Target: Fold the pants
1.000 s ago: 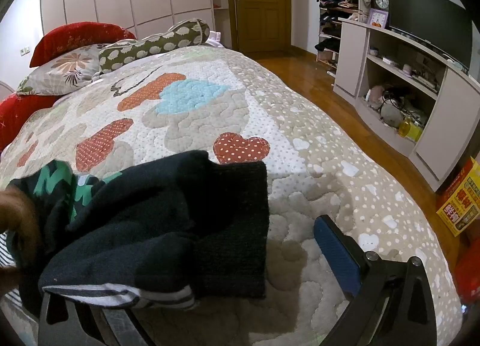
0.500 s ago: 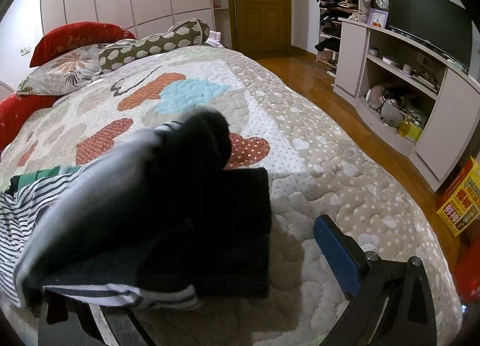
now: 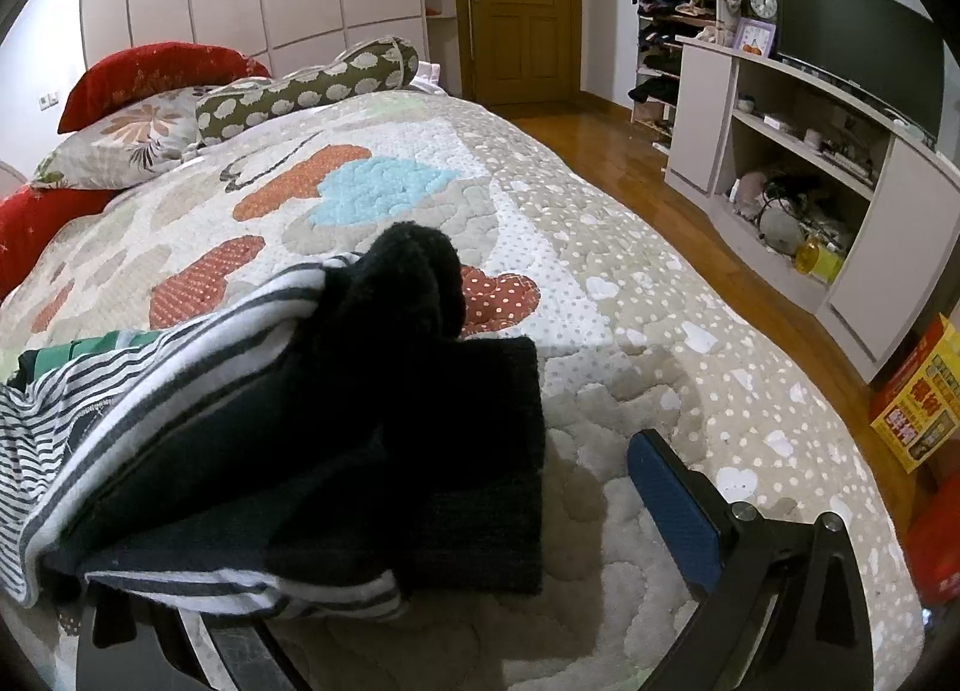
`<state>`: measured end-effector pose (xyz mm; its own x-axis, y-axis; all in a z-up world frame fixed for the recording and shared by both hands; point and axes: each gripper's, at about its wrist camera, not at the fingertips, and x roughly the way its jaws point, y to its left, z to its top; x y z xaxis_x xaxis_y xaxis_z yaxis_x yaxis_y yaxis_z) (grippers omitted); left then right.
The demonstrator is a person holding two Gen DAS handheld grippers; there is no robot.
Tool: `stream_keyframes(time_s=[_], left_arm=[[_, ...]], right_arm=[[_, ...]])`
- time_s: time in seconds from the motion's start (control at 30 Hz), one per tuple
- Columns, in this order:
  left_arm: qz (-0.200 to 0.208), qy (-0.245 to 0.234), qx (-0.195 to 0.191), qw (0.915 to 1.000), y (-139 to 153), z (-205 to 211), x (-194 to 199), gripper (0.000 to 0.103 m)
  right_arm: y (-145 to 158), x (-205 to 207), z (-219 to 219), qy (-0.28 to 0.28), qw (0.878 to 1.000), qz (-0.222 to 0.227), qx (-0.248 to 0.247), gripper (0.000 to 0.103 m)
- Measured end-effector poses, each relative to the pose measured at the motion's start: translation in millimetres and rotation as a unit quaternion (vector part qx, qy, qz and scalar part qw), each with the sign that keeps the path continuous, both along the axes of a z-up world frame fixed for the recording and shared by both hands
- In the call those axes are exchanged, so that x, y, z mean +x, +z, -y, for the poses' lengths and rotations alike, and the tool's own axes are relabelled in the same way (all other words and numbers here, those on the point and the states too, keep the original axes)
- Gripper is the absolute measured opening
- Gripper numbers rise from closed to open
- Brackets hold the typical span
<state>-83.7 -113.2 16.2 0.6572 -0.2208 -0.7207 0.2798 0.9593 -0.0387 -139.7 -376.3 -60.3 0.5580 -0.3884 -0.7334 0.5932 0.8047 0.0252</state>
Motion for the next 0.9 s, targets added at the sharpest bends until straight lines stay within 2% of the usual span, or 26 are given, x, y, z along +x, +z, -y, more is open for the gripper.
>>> stream_keyframes(time_s=[0.1, 0.17, 0.3, 0.37, 0.5, 0.7, 0.9], left_arm=[[0.003, -0.004, 0.006, 1.0, 5, 6, -8, 0.103], [0.004, -0.01, 0.01, 0.9999, 7, 9, -11, 0.103], [0.003, -0.023, 0.024, 0.9994, 5, 17, -20, 0.103], [-0.004, -0.029, 0.027, 0.9992, 1, 22, -19, 0.103], [-0.02, -0.035, 0.025, 0.9989, -5, 27, -18, 0.103], [-0.029, -0.049, 0.03, 0.9979, -12, 34, -22, 0.103], [-0.048, -0.05, 0.031, 0.9971, -22, 35, -19, 0.103]], right_arm=[[1, 1, 2, 0.0, 1.0, -0.002, 0.001, 0.103], [2, -1, 5, 0.015, 1.0, -0.001, 0.018, 0.103], [8, -24, 13, 0.079, 0.993, 0.047, 0.069, 0.103], [9, -36, 7, 0.115, 0.99, 0.061, 0.058, 0.103], [6, -49, -15, 0.162, 0.986, 0.035, 0.025, 0.103], [8, -57, -30, 0.165, 0.985, 0.019, 0.042, 0.103], [6, -69, -37, 0.125, 0.99, 0.04, 0.045, 0.103]])
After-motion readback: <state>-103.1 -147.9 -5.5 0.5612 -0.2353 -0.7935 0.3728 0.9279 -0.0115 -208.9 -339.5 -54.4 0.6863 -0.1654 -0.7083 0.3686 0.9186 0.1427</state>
